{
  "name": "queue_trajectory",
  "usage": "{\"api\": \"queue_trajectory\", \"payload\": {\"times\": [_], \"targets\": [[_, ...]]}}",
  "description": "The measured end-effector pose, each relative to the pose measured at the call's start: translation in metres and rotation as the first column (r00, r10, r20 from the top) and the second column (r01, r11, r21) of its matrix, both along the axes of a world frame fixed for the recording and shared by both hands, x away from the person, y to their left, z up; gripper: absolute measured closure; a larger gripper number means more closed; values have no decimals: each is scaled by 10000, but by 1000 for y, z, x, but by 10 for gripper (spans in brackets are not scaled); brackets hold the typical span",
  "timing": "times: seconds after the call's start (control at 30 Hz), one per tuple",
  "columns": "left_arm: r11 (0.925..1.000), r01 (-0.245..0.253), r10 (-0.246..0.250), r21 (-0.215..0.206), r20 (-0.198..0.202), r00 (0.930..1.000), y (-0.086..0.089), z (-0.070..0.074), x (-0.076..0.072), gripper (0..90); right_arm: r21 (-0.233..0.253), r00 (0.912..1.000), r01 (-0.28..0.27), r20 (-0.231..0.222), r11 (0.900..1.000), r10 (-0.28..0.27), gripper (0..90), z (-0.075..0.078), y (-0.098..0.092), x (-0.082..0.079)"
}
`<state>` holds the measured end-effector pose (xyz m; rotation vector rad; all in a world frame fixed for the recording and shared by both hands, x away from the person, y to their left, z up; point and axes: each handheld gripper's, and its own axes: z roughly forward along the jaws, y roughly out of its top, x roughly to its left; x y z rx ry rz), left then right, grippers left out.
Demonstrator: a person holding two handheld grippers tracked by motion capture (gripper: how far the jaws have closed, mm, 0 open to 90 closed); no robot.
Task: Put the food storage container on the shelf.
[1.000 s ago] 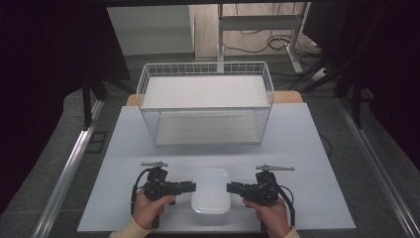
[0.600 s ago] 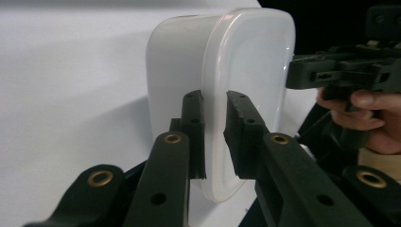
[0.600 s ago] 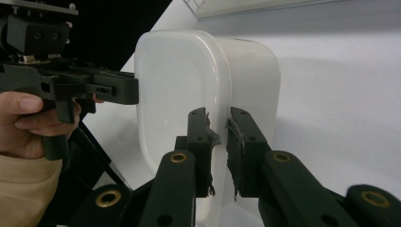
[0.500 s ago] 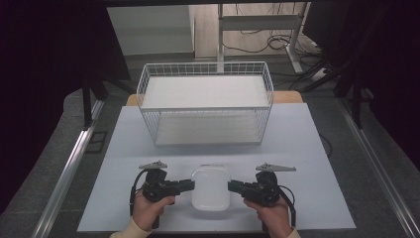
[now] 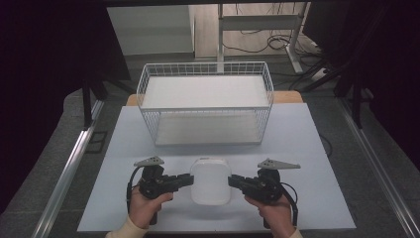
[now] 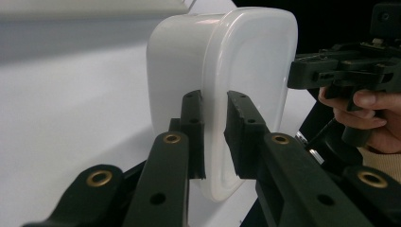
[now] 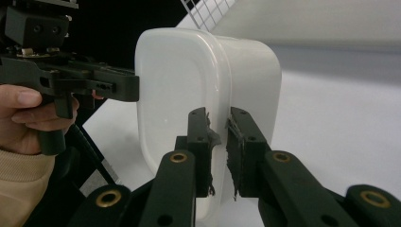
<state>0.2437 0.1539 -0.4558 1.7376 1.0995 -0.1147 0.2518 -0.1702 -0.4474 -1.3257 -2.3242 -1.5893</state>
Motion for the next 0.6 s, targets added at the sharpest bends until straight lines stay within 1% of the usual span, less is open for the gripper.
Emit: {"api": "queue_trajectory", "payload": {"times": [0.07, 0.2, 0.27, 0.43, 0.6], "targets": [[10000, 15, -15, 18, 156, 9999, 1, 5, 3, 782, 16, 9999, 18, 129, 10000, -18, 796, 5, 0, 2], [9999, -101, 103, -41, 418, 9991, 2, 15, 9, 782, 2, 9991, -36, 413, 10000, 36, 796, 17, 2, 10], [9999, -160, 159, 0, 585, 9982, 3, 21, 12, 782, 31, 9985, -58, 540, 10000, 56, 796, 22, 3, 14], [9997, -230, 223, 62, 950, 9952, 4, 36, 20, 783, 81, 9964, -78, 844, 9999, 71, 795, 35, 5, 24], [9994, -346, 329, 99, 1336, 9905, 6, 54, 25, 784, 99, 9922, -186, 1238, 9998, 172, 796, 51, 7, 32]]}}
